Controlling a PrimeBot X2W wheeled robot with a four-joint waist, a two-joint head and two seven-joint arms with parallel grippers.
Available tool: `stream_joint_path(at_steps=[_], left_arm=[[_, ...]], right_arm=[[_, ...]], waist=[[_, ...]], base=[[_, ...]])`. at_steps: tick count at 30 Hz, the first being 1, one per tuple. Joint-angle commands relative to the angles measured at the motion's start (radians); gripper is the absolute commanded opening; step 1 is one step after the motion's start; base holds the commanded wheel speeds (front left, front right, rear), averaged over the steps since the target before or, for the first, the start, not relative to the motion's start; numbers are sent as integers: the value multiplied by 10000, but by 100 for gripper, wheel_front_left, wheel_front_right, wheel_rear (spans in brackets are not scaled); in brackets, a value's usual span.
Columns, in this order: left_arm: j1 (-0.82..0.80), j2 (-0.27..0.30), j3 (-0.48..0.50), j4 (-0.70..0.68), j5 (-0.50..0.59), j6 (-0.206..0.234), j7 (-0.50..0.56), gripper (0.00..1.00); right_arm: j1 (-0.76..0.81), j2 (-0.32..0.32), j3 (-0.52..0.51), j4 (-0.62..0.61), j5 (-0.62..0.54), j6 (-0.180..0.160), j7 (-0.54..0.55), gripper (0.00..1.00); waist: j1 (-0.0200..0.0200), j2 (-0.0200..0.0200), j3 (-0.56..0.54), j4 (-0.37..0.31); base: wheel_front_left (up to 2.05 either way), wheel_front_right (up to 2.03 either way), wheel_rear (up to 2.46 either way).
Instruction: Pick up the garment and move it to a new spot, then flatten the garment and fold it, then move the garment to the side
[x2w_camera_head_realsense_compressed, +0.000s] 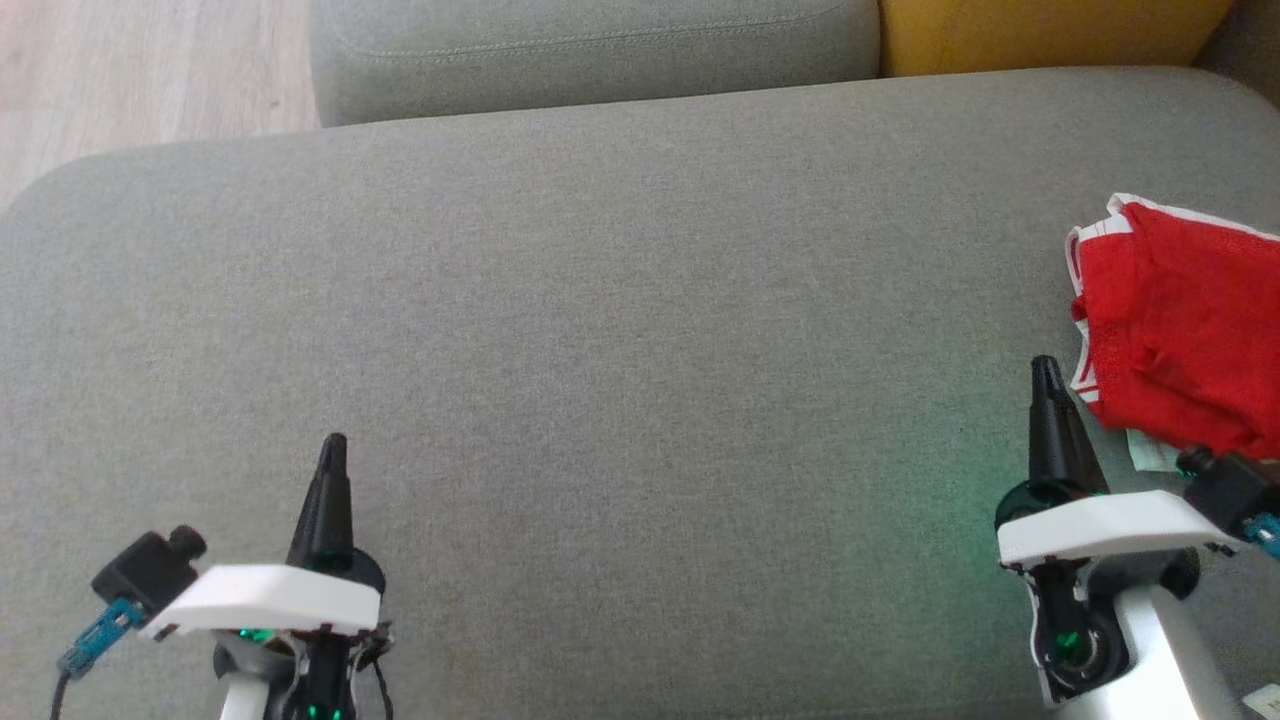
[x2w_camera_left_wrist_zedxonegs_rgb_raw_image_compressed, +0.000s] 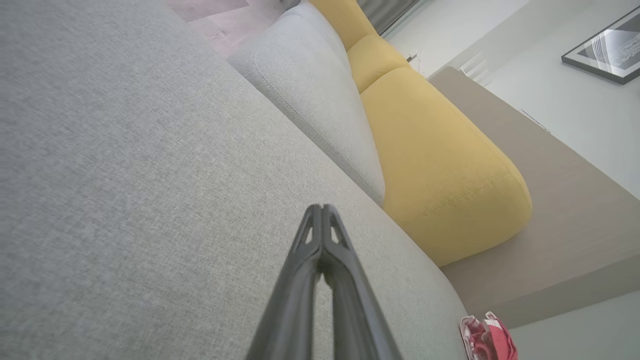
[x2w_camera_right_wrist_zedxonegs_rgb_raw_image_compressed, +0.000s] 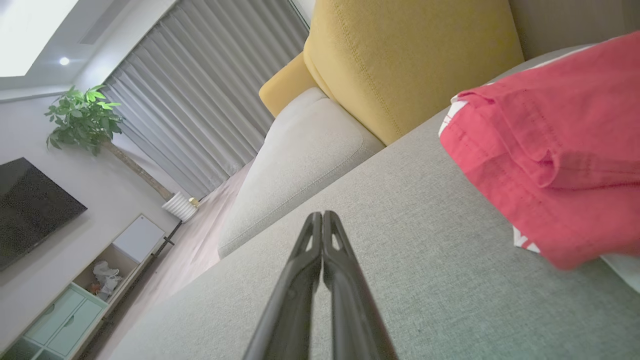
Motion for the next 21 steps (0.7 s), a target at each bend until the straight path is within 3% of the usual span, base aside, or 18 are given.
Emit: stream_joint_path(at_steps=[1, 21], left_arm=[[-498, 152, 227, -263, -191, -94, 48, 0], [-574, 189, 621, -174, -2041, -176, 614, 0]], right_arm=[[-190, -157, -11, -376, 264, -4, 39, 0], [-70, -175, -299, -451, 2692, -5, 583, 0]], waist=[[0, 0, -7, 3], [0, 0, -189, 54]], base=[[0, 0, 0], [0, 0, 0]])
